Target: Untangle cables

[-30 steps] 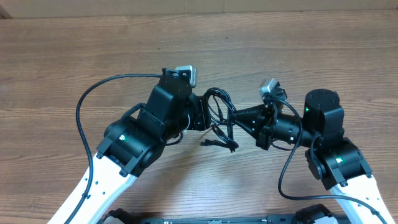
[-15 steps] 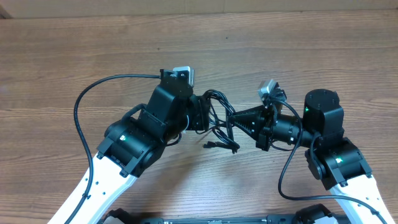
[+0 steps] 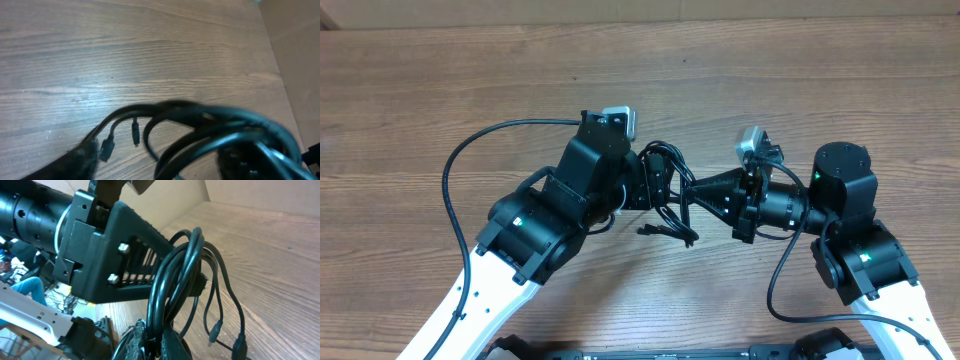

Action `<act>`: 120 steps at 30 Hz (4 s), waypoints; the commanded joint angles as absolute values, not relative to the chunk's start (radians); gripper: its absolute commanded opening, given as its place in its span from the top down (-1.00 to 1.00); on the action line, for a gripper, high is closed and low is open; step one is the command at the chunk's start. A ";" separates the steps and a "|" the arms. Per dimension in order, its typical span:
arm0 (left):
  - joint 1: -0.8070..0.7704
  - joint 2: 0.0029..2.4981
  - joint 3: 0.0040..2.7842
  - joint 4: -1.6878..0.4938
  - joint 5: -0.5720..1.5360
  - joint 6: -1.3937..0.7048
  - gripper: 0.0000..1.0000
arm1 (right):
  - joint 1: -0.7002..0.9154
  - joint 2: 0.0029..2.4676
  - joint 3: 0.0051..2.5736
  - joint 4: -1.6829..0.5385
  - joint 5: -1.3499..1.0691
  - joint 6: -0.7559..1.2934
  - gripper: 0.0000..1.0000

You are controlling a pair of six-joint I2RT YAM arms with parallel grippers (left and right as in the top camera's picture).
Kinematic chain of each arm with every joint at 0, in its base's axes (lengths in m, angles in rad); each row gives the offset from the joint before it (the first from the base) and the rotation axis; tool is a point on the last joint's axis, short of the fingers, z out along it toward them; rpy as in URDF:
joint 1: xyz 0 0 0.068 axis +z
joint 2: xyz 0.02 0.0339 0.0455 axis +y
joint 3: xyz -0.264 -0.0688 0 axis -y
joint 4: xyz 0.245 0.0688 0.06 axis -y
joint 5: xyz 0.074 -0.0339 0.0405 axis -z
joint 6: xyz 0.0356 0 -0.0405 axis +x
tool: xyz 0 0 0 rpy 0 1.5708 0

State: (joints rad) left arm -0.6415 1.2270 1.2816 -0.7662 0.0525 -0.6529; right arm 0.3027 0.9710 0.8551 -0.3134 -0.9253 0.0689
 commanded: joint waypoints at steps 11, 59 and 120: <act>-0.642 1.259 1.291 -0.746 0.074 -0.657 0.92 | 0.308 0.965 0.884 -0.304 -0.974 0.105 0.93; -0.641 1.258 1.291 -0.752 -0.059 -0.658 0.91 | 0.308 0.966 0.884 -0.303 -0.944 0.105 0.92; -0.614 1.053 1.291 -0.961 -0.154 -0.530 0.92 | 0.308 0.968 0.884 -0.366 -0.871 -0.062 -0.26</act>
